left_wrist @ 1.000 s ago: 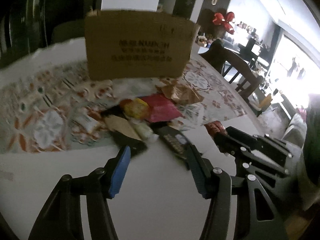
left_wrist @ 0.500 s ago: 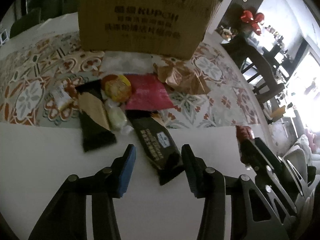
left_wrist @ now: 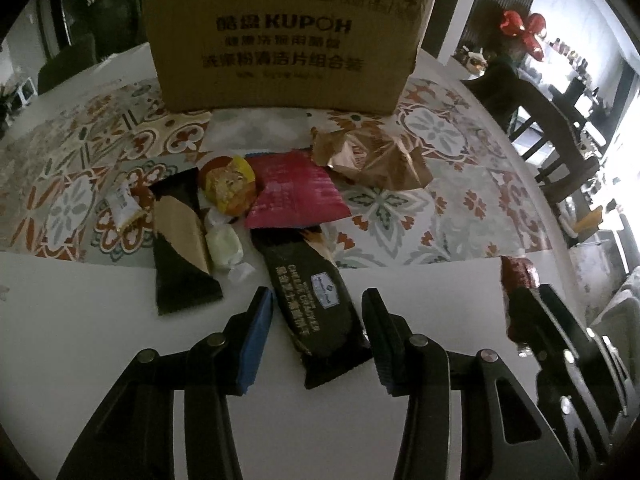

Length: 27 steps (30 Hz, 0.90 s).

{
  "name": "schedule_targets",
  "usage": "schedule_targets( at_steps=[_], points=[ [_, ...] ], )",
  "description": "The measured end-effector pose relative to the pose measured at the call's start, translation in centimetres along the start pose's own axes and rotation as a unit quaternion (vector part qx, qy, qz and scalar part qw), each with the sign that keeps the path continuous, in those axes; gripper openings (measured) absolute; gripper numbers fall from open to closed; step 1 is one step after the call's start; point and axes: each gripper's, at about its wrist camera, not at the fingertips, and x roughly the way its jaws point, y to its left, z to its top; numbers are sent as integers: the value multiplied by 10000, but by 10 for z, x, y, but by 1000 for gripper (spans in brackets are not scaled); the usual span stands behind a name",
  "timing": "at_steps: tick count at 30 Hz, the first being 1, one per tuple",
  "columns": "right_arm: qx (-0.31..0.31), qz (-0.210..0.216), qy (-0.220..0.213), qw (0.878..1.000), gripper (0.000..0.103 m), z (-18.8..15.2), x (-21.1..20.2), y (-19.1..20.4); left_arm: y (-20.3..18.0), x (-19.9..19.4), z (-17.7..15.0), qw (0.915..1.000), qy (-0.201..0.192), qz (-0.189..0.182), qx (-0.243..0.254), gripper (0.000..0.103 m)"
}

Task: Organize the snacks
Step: 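Grasp the dark cheese-cracker packet with the left tool while the right tool holds the red packet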

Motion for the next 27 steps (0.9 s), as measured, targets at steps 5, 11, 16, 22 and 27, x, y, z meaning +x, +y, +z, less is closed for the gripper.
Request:
schedule_targets(
  at_steps=[5, 11, 16, 22, 27],
  points=[
    [-12, 41, -40, 10000, 22, 1, 0, 2, 0, 2, 0, 9998, -34, 217, 12, 47],
    [-11, 84, 10, 10000, 22, -1, 3, 4, -2, 4, 1, 9993, -146, 312, 155, 43],
    [-58, 69, 8, 10000, 22, 0, 1, 9, 8, 0, -3, 9996, -200, 129, 137, 34],
    [-45, 167, 22, 9998, 22, 1, -3, 15, 13, -10, -9, 9992, -126, -278, 246, 33],
    [62, 255, 37, 9996, 22, 3, -11, 18, 15, -31, -15, 9974, -351, -450, 433, 33]
  ],
)
